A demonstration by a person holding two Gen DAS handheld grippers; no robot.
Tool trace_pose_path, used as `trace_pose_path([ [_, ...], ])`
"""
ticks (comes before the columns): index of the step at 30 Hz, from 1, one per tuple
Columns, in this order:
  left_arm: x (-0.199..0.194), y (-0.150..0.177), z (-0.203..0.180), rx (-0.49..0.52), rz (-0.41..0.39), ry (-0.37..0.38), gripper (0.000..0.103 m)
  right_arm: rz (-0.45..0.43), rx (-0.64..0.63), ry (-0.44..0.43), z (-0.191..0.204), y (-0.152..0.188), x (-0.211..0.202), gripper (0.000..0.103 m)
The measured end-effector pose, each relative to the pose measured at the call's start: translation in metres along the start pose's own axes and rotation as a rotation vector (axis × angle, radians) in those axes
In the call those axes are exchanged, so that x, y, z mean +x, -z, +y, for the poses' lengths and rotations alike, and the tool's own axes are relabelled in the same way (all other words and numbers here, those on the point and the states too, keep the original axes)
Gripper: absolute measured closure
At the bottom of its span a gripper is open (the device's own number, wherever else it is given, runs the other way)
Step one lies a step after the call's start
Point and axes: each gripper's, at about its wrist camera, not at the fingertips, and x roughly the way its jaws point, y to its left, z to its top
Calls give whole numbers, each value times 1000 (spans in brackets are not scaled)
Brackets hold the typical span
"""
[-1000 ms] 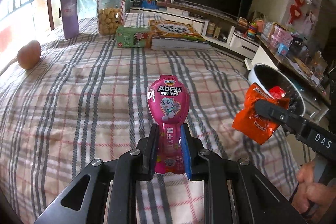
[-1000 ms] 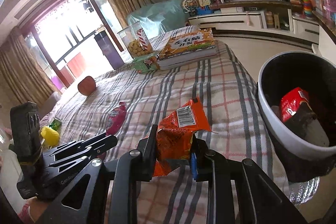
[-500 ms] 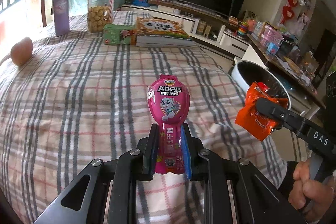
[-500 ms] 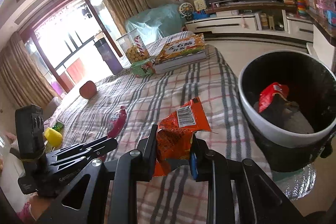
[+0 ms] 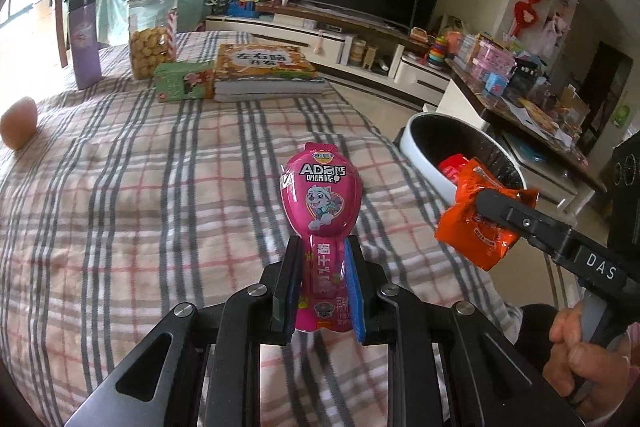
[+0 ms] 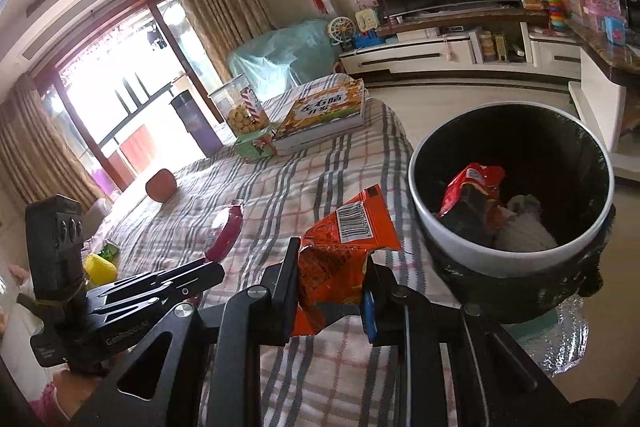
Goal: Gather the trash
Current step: 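Carry the pink tube and orange wrapper over the black bin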
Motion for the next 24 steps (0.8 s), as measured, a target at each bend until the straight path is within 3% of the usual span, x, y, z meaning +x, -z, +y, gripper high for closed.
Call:
trace_pose_path([
  [24, 27, -12, -46, 79, 11, 71, 84, -47, 59, 82, -48, -4, -33, 78],
])
